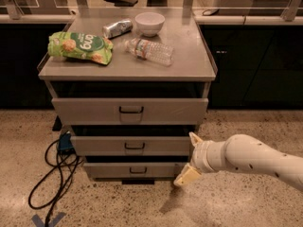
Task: Open middle drawer
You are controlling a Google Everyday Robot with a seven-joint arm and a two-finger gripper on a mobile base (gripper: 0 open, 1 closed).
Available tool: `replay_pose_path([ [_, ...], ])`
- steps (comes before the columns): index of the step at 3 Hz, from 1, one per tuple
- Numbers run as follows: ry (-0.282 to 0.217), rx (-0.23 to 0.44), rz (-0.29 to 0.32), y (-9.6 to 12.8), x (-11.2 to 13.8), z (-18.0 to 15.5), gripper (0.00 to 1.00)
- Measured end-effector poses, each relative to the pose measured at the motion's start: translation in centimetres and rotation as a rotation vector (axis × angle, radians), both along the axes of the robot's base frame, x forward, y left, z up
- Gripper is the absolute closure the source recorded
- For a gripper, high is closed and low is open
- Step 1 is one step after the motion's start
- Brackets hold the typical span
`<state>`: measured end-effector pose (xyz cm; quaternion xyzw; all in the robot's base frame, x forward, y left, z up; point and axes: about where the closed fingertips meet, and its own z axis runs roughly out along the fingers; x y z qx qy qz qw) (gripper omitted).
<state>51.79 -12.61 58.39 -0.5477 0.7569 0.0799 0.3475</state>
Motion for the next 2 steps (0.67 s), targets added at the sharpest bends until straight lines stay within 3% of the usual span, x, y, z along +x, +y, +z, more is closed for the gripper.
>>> replay_pose_path([
  [1, -0.013, -0.019, -0.047, -1.7, -0.2, 0.0, 0.0],
  [2, 0.012, -0.045, -0.096, -2.7, 1.1, -4.0, 0.0],
])
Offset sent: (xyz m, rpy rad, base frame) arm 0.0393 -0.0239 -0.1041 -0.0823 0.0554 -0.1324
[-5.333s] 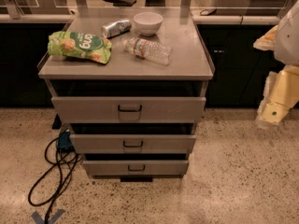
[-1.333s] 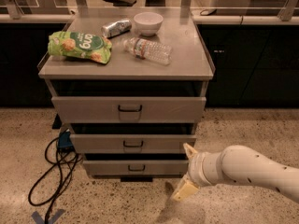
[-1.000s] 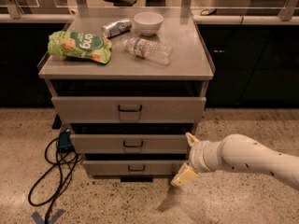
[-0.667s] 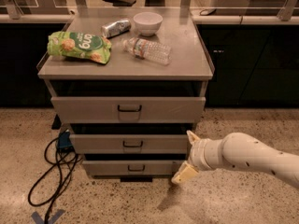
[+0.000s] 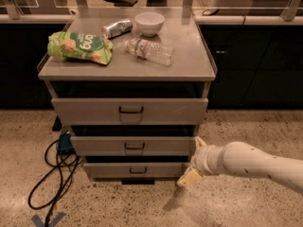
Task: Open middle drawer
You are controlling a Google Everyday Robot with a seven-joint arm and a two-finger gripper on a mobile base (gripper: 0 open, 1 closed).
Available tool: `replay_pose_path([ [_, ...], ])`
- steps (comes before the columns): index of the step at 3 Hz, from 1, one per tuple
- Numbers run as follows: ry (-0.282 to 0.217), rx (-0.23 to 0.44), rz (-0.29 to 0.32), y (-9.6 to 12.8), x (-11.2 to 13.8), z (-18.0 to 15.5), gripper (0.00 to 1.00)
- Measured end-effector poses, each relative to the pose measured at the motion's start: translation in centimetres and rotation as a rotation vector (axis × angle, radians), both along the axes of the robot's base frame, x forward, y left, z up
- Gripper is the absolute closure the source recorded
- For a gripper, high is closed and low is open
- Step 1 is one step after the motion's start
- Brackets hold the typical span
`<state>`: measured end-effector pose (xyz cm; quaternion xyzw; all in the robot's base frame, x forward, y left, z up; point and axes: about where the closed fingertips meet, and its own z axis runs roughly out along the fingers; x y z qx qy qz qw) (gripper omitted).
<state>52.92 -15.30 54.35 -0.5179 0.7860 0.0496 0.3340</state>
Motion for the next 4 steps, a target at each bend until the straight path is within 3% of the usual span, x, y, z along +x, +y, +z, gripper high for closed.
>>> replay_pose_path([
  [1, 0.075, -0.001, 0.028, 3.3, 3.0, -7.4, 0.0],
  [2, 0.075, -0.001, 0.028, 3.3, 3.0, -7.4, 0.0],
  [3, 0.095, 0.023, 0.08, 5.4, 3.7, -8.3, 0.0],
  [4, 0.094, 0.07, 0.154, 9.5, 6.4, -9.6, 0.0],
])
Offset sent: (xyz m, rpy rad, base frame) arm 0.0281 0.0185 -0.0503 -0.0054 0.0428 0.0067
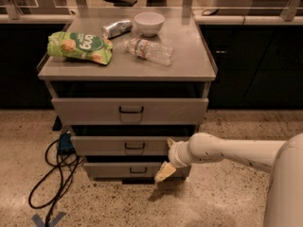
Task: Open middle drawer
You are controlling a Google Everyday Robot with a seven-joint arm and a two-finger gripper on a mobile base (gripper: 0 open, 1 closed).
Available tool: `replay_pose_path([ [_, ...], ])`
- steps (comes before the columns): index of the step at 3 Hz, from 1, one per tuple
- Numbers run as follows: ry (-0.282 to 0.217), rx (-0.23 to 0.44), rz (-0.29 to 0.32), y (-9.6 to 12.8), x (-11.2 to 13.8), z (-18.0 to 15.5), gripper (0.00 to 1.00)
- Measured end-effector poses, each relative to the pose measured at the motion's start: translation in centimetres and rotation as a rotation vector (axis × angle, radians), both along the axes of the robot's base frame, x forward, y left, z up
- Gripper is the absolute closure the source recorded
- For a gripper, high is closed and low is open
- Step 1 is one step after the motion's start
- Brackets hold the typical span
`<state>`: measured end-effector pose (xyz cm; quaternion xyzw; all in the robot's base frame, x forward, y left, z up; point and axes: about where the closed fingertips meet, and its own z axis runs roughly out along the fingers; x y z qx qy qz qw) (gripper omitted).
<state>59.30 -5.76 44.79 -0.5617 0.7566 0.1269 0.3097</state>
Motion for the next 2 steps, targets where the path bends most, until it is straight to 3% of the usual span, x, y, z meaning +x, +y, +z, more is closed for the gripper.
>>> replay_pose_path([
  [1, 0.001, -0.003, 0.003, 0.2, 0.0, -0.1, 0.0],
  [2, 0.01, 0.0, -0.032, 0.4, 2.9, -2.7, 0.0],
])
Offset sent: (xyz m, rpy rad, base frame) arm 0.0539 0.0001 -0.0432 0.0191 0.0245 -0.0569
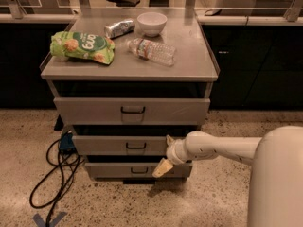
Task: Open middle drawer
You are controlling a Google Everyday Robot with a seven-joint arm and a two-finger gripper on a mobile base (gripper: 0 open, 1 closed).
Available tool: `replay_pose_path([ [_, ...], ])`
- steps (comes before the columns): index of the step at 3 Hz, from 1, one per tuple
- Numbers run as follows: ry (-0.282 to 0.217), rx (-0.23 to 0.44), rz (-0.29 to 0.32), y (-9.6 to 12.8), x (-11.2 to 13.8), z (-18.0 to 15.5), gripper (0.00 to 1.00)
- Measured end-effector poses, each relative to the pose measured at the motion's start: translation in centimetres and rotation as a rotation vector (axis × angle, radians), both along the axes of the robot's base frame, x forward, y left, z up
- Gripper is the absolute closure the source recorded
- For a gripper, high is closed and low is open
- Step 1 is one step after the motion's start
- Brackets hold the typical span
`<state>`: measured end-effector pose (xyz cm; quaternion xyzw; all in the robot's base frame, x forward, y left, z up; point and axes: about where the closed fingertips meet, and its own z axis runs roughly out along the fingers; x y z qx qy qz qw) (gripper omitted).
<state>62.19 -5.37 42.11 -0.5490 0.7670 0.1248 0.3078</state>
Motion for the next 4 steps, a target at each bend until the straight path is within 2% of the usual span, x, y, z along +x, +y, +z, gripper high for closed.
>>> replay_pose_path([
  [1, -0.003, 0.002, 0.0, 0.0, 0.1, 0.1, 0.0],
  [2, -0.068, 0.022, 0.004, -0.3, 2.0, 2.7, 0.0],
  [3, -0.062, 0.016, 0.007, 0.0, 2.0, 2.2, 0.0],
  [4, -0.052, -0.034, -0.007, 0.4, 2.2, -0.3, 0.0],
])
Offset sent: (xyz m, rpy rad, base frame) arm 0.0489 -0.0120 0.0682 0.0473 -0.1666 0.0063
